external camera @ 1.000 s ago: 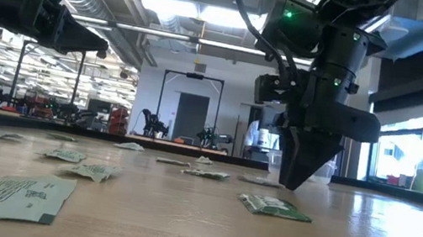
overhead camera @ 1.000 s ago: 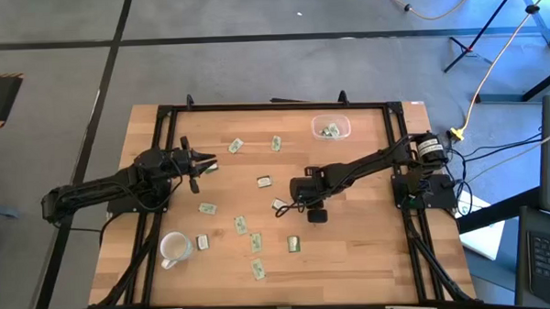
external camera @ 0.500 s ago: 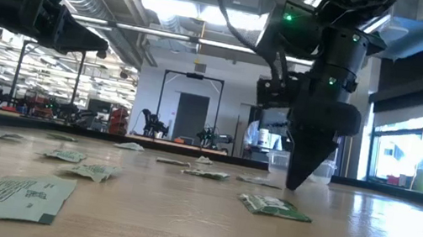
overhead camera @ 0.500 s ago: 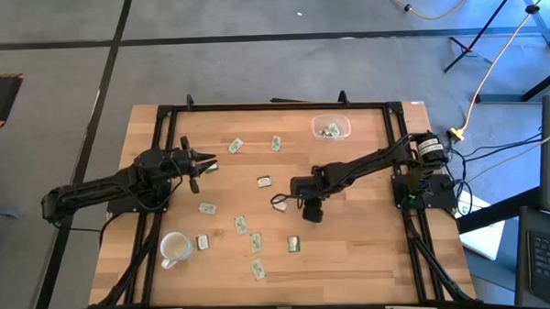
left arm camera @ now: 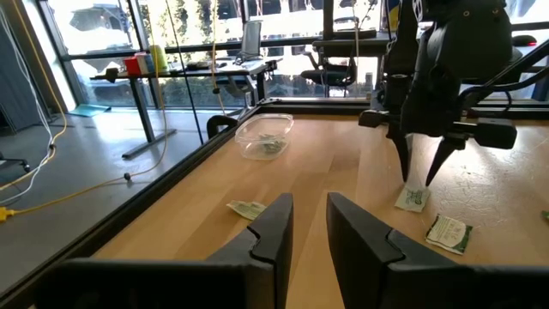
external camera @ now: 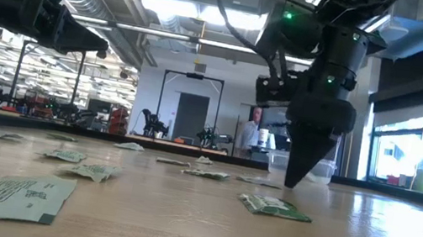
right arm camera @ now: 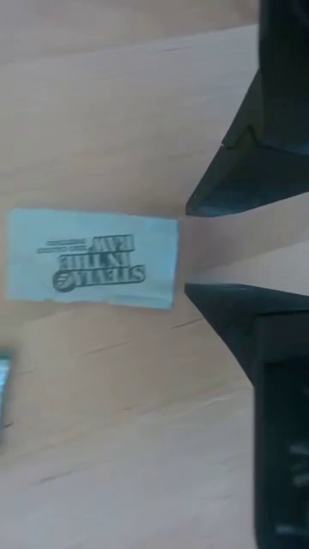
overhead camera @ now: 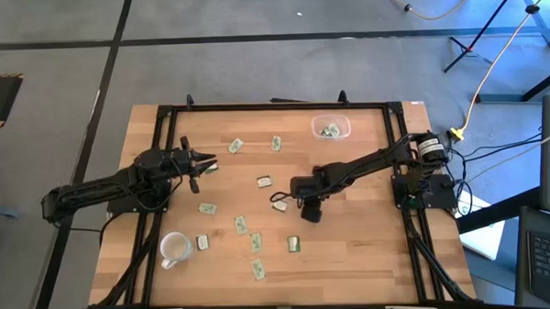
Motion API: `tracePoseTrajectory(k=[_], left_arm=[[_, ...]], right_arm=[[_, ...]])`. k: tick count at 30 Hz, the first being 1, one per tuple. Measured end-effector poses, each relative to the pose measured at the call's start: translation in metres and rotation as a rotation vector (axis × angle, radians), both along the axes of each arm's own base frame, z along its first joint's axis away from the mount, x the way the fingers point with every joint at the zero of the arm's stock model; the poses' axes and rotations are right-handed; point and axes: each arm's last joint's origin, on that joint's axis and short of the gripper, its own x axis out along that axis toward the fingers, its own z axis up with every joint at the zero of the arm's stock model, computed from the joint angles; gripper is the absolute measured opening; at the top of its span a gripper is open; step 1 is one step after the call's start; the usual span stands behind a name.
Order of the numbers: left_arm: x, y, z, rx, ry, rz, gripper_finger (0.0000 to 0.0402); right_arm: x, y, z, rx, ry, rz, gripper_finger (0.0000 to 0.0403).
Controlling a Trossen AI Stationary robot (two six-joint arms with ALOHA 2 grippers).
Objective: Pick and place Stevia / Truvia into bins
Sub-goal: Put the green stevia packet into the transparent container
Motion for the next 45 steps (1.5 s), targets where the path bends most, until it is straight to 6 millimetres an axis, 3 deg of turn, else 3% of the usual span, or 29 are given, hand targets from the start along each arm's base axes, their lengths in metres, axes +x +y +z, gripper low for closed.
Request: tracePoseTrajectory(k=[9, 22, 34, 38, 45], left_arm=[[0.000, 0.000, 0.000, 0.000, 0.000, 0.000, 0.0068], [0.000, 0.000, 0.000, -0.001, 0.003, 0.000, 0.0068], [0.000, 0.000, 0.000, -0.001, 0.003, 0.000, 0.0068], [0.000, 0.000, 0.000, -0.001, 0.003, 0.000, 0.0068], [0.000, 0.000, 0.000, -0.001, 0.003, 0.001, 0.0068]], right_arm=[[0.011, 0.000, 0.008, -0.001, -0.084, 0.024, 0.0139], [0.012, -0.001, -0.007, -0.009, -0.027, 0.021, 0.0136], [0.011, -0.001, -0.006, -0.013, -0.008, 0.044, 0.0060], [0.015, -0.001, 0.003, -0.028, 0.042, 0.102, 0.0037], [0.028, -0.019, 0.046, -0.115, 0.104, 0.164, 0.0016]])
